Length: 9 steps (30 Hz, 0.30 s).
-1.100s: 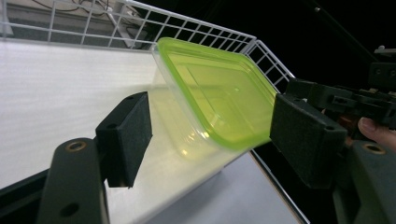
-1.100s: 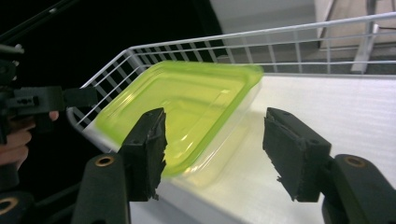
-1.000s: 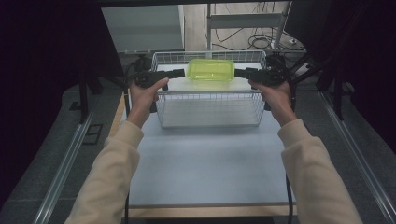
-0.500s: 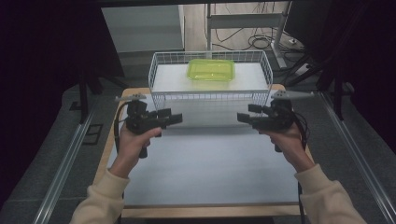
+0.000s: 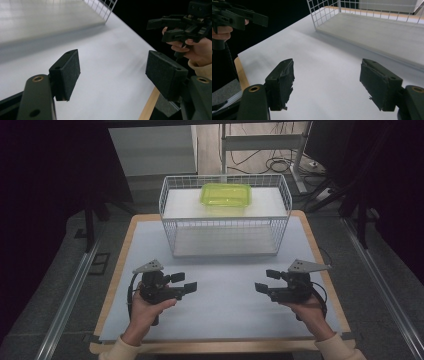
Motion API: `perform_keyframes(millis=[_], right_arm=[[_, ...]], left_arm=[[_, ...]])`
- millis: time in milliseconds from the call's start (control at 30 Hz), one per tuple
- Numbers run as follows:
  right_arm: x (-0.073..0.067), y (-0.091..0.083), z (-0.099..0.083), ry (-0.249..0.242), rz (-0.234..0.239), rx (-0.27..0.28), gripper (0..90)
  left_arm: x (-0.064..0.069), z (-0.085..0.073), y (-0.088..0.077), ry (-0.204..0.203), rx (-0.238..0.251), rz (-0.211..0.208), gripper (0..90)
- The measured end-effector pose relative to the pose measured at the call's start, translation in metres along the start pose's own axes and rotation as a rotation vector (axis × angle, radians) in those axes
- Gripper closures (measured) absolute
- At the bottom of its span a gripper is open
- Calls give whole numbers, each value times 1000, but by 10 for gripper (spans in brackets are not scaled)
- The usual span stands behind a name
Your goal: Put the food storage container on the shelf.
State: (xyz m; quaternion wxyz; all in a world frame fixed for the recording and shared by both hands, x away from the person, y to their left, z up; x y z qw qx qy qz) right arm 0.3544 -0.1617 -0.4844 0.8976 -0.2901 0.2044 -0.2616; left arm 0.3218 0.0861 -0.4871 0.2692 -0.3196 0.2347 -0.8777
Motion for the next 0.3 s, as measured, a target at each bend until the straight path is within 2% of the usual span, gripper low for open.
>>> perform_keyframes(millis=[133, 300], right_arm=[[1, 2, -2, 9, 8, 3, 272], [0, -1, -3, -8, 4, 18, 246]], left_arm=[[-1, 0, 0, -2, 6, 8, 272], [-3, -3, 0, -11, 13, 13, 272]])
Point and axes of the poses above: each handheld gripper's, and its own axes: y roughly forward along the jaws, z roughly out of its top, x roughly to its right, the point moved 10 cm from there along y, roughly forward along the jaws, and after that the axes turned 13 degrees about -x, right-handed, at the moved point
